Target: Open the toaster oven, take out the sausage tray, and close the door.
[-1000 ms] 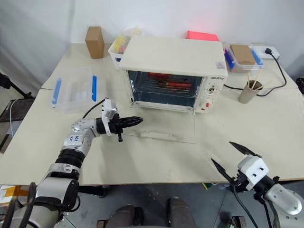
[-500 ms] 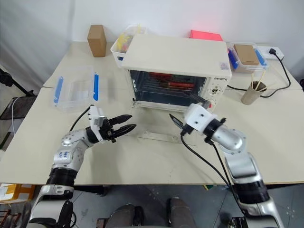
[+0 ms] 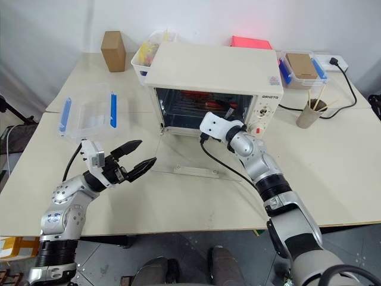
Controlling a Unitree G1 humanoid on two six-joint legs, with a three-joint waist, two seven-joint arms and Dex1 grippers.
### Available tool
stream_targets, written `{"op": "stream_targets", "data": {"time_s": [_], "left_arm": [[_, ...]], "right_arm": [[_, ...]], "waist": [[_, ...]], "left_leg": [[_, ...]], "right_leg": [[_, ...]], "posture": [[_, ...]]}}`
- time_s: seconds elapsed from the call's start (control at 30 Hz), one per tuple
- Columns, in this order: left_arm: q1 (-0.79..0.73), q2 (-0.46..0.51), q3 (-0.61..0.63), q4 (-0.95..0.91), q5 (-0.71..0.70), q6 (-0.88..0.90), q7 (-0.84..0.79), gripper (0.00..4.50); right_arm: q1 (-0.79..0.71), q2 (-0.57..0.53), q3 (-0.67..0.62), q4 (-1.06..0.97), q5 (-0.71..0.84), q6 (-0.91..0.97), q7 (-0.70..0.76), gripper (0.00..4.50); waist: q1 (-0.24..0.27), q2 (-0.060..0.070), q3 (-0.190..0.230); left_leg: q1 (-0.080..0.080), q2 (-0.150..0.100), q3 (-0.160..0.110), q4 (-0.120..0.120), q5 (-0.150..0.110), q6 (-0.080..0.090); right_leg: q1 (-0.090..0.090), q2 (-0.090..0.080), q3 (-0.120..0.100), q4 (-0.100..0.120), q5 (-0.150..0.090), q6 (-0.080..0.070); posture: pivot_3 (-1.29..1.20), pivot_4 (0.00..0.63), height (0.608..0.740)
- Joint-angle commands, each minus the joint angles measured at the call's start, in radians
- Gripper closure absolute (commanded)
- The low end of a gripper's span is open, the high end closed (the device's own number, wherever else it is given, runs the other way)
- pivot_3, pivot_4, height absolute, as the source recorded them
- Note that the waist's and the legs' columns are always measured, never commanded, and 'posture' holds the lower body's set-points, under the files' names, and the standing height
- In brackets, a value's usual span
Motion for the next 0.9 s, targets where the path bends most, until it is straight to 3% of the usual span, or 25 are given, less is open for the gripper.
{"op": "stream_targets", "data": {"time_s": [0.03,0.27,0.3,0.6,0.7,0.9], "left_arm": [[-0.046,-0.002,-0.011,-0.013,-0.018,-0.008,0.004,0.0],[-0.193,0.029,-0.03,0.134,-0.007,-0.023,-0.065,0.0],[-0.207,0.029,-0.03,0.151,-0.007,-0.025,-0.071,0.0],[-0.584,0.001,-0.007,0.56,-0.011,-0.106,-0.185,0.0],[-0.648,-0.005,0.002,0.662,-0.009,-0.124,-0.207,0.0],[-0.716,-0.016,-0.006,0.774,0.012,-0.138,-0.23,0.0]], "right_arm": [[-0.03,0.009,0.003,0.014,-0.015,-0.042,-0.037,1.82],[-0.044,0.014,0.001,0.016,-0.033,-0.036,-0.047,4.09],[-0.043,0.012,0.0,0.015,-0.037,-0.036,-0.048,4.25],[-0.026,-0.037,-0.006,-0.169,-0.057,-0.033,0.016,4.32],[0.009,-0.043,-0.002,-0.25,-0.054,-0.005,0.07,4.32],[0.118,-0.072,-0.008,-0.472,-0.044,0.064,0.178,4.32]], "waist": [[0.0,0.0,0.0],[-0.002,0.0,0.0],[-0.005,-0.001,0.0],[0.001,-0.002,0.001],[-0.01,-0.002,0.001],[-0.018,-0.002,0.001]], "left_leg": [[0.0,0.0,0.0,0.0,0.0,0.0],[0.0,0.0,0.0,0.0,0.0,0.0],[0.0,0.0,0.0,0.0,0.0,0.0],[-0.005,0.0,-0.001,0.001,0.001,0.0],[-0.017,0.0,0.001,0.001,0.001,0.0],[-0.024,0.001,-0.001,0.002,0.001,0.0]], "right_leg": [[0.0,0.0,0.0,0.0,0.0,0.0],[0.0,0.0,0.0,0.0,0.0,0.0],[0.0,0.001,0.0,0.0,0.0,0.0],[-0.003,0.0,-0.003,0.002,0.0,0.0],[-0.019,0.0,-0.004,0.01,0.0,0.001],[-0.029,0.0,-0.008,0.015,0.0,0.001]], "posture": [[0.0,0.15,0.74],[0.0,0.15,0.74],[0.0,0.15,0.74],[0.0,0.15,0.74],[0.0,0.15,0.74],[0.0,0.15,0.74]]}}
